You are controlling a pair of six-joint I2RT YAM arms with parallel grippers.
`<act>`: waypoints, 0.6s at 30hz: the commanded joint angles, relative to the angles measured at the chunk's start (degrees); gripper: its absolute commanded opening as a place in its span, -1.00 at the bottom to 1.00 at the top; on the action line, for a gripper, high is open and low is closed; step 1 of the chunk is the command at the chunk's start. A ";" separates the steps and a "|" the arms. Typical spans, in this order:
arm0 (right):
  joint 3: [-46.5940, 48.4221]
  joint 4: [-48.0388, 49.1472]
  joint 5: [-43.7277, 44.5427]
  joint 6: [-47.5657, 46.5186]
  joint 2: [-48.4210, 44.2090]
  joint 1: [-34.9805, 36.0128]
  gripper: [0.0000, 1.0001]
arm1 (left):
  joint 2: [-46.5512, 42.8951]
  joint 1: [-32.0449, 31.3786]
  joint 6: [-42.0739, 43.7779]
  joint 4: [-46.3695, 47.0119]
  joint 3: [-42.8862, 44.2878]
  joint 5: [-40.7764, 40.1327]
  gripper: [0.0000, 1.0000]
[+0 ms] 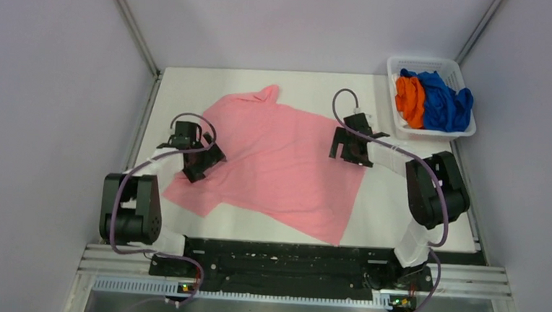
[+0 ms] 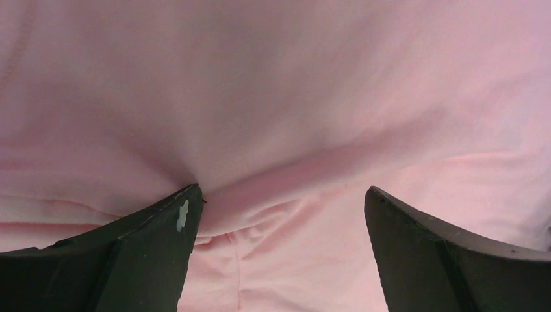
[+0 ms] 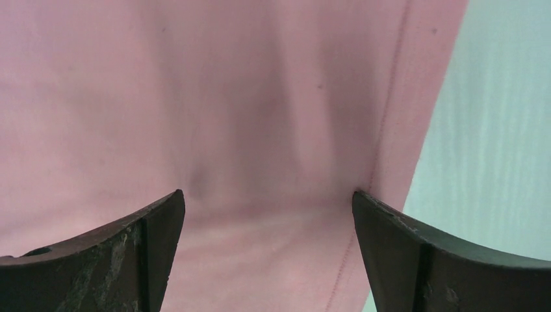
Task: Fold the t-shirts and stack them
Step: Flatten out the tshirt
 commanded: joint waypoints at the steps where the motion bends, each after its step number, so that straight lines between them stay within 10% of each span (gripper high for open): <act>1: -3.50 -3.04 1.42 -1.89 -1.50 -3.93 0.97 | -7.44 -5.47 -3.11 -15.76 -6.23 1.30 0.98; 6: -0.88 -3.33 2.43 -4.77 -1.16 -8.37 0.97 | -12.53 -9.74 1.80 -22.22 -1.52 7.50 0.98; 11: 7.54 -1.04 -2.23 -5.55 -1.49 -9.26 0.97 | -11.73 -10.88 2.00 -9.06 6.73 0.94 0.98; 18: 7.40 2.65 -5.74 -6.99 -3.63 -4.97 0.97 | 14.14 -10.88 10.16 1.60 32.20 1.74 0.96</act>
